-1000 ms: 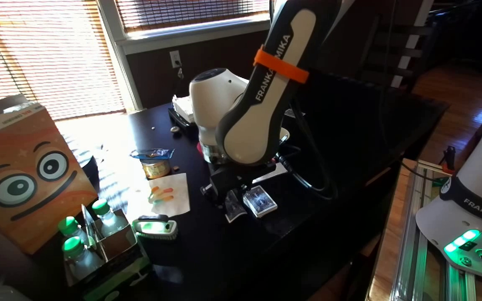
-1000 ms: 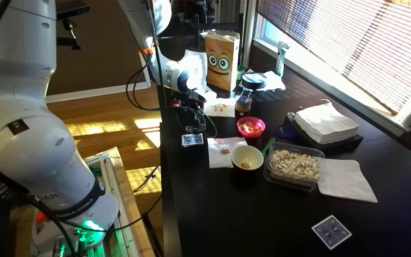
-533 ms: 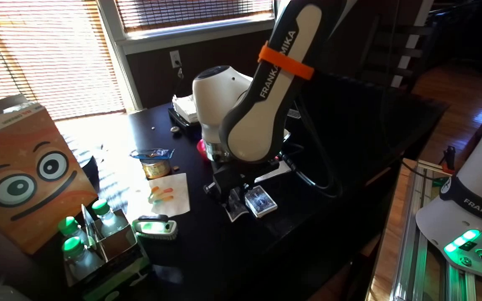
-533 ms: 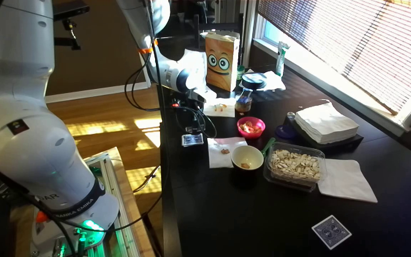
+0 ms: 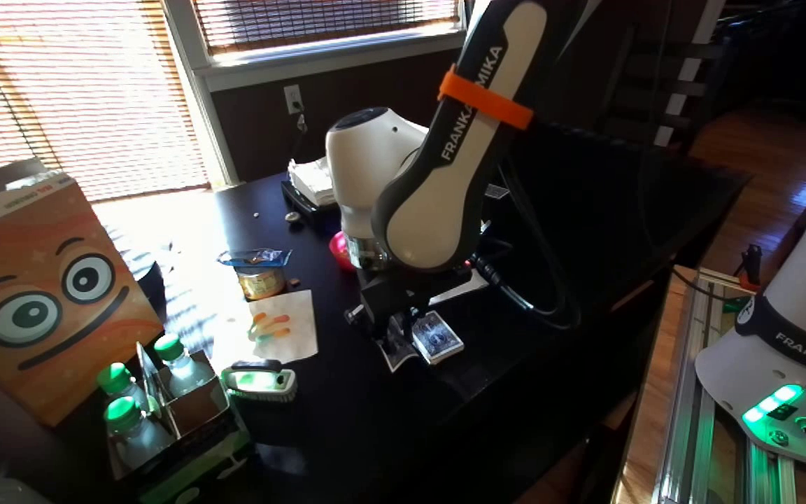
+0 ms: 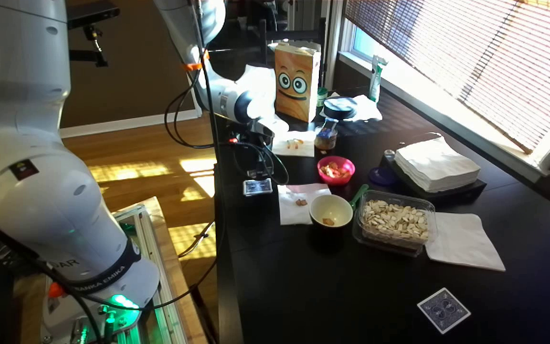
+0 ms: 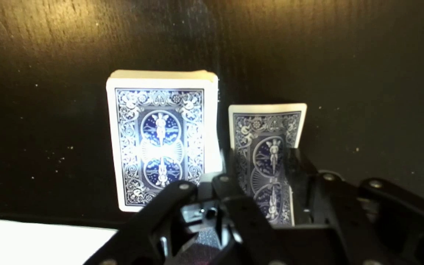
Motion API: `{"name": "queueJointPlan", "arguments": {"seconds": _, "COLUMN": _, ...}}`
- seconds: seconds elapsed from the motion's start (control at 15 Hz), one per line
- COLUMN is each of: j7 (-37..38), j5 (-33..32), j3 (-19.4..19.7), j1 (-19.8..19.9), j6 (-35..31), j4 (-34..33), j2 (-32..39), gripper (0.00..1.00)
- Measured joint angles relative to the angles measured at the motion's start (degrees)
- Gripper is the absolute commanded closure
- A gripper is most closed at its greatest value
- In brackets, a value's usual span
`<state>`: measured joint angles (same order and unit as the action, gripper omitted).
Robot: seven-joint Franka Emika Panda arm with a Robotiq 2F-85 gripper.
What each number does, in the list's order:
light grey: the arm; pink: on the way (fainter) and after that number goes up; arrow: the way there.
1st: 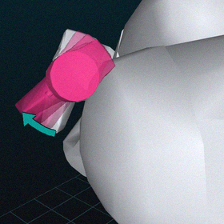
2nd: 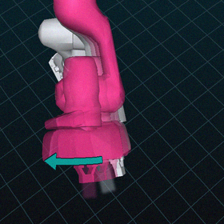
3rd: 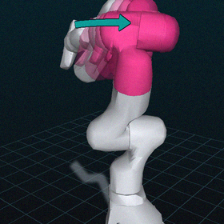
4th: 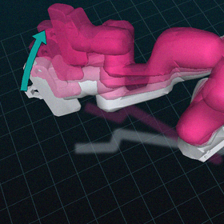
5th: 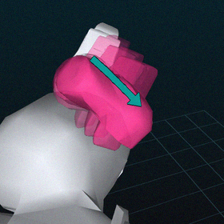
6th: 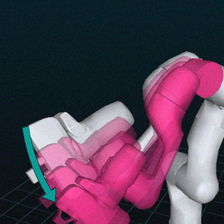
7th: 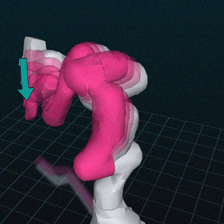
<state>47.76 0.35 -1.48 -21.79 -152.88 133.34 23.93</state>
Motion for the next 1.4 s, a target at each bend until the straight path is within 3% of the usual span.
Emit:
{"name": "queueJointPlan", "arguments": {"seconds": 1.07, "j7": 0.3, "j5": 0.0, "j3": 0.1, "j1": 0.2, "j6": 0.0, "j4": 4.3, "j2": -3.5, "gripper": 0.68}}
{"name": "queueJointPlan", "arguments": {"seconds": 1.4, "j7": 0.7, "j5": 0.0, "j3": 0.2, "j1": 0.6, "j6": -0.1, "j4": 5.5, "j2": -4.2, "gripper": 0.74}}
